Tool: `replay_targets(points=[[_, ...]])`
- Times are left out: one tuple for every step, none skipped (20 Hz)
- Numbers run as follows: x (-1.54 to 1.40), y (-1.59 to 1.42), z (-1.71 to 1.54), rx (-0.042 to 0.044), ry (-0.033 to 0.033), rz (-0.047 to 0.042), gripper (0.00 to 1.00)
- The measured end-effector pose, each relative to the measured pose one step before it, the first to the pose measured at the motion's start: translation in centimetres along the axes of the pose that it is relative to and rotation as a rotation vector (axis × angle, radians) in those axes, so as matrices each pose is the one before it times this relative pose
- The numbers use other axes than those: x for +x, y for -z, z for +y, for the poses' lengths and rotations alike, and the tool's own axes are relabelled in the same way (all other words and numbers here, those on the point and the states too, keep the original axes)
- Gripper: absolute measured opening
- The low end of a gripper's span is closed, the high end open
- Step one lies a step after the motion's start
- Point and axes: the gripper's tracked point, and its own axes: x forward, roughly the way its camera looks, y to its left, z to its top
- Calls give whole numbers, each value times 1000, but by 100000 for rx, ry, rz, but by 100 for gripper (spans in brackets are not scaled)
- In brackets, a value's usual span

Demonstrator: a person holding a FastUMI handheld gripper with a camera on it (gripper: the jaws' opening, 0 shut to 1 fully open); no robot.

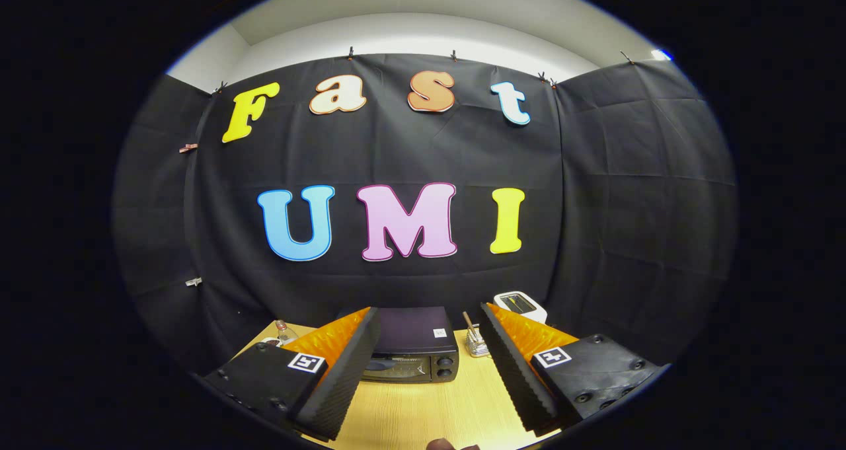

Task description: Open the toaster oven, put the food inside, and close the toaster oven door.

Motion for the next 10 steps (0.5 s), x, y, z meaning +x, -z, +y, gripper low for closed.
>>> replay_targets(points=[[-37, -145, -106, -8, 57, -381, 99], [18, -88, -14, -487, 247, -315, 99], [34, -147, -49, -387, -11, -560, 99], [-53, -143, 161, -133, -244, -140, 99], [-37, 47, 69, -86, -238, -37, 99], [-97, -54, 86, 88, -308, -111, 99], [92, -118, -16, -60, 18, -226, 98], [-52, -36, -59, -112, 79, -290, 99], [43, 66, 24, 141, 62, -108, 99], [67, 127, 4, 243, -36, 167, 99]])
